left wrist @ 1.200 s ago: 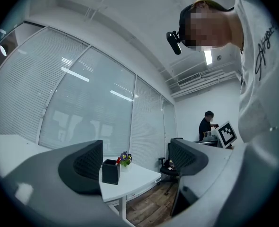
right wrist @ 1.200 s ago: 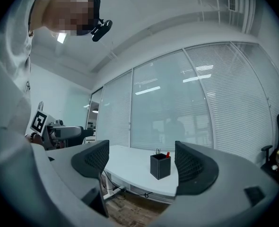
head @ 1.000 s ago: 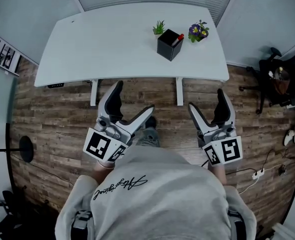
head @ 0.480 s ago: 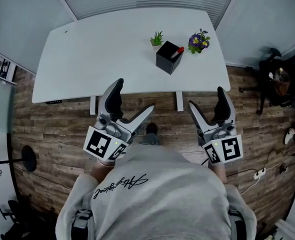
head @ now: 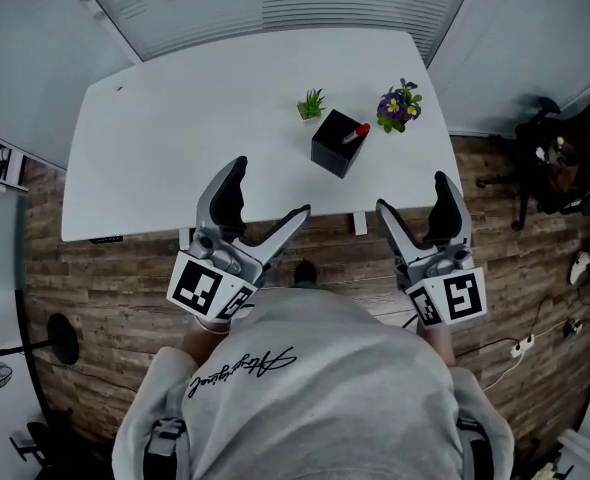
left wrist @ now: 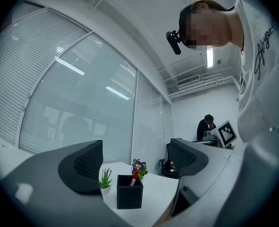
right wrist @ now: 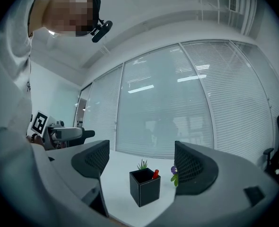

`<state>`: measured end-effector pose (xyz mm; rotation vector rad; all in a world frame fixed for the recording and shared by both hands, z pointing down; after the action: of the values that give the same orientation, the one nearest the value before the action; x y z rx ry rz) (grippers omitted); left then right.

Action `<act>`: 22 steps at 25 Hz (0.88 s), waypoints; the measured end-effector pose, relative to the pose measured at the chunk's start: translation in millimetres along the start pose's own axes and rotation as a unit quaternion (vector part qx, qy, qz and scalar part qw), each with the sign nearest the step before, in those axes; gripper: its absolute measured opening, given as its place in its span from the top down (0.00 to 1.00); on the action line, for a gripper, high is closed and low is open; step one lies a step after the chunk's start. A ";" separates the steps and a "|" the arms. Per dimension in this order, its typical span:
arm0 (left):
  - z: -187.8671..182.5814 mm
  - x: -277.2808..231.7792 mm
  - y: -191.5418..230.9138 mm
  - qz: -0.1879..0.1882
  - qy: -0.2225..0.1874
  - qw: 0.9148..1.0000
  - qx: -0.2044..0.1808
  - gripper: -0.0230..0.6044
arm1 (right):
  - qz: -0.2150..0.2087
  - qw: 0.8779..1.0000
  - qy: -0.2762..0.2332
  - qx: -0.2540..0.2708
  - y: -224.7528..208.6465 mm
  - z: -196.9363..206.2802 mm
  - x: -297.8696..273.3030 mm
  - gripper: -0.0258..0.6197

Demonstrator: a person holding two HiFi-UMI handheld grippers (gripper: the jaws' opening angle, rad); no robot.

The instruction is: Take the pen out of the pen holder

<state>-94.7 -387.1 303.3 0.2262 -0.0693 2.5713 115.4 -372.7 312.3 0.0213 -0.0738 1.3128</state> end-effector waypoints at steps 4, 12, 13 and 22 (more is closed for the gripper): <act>3.3 -10.5 16.0 0.009 0.001 1.000 0.002 0.28 | 0.005 1.000 0.000 -0.001 -2.0 2.4 -17.2 0.32; 9.8 -25.7 42.6 0.022 0.005 1.000 0.007 0.28 | 0.017 1.000 -0.003 -0.003 -6.4 6.0 -43.8 0.32; 10.7 -27.4 45.0 0.024 0.005 1.000 0.008 0.28 | 0.019 1.000 -0.003 -0.004 -6.9 6.8 -46.0 0.32; 27.2 -36.8 56.4 0.037 0.013 0.999 0.023 0.28 | 0.024 1.000 0.005 -0.011 -10.3 17.7 -59.1 0.33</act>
<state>-90.0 -456.7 323.5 0.2102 -0.0077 2.6503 109.6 -433.4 326.3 -0.0054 -0.0806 1.3597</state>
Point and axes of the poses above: the fingertips, and each gripper's own axes: x backward along the fingers, y to its left, z out of its underside, the point moved 3 cm from there along x, backward along the fingers, and after that the axes turned 12 degrees about z, right-handed, at the moved point
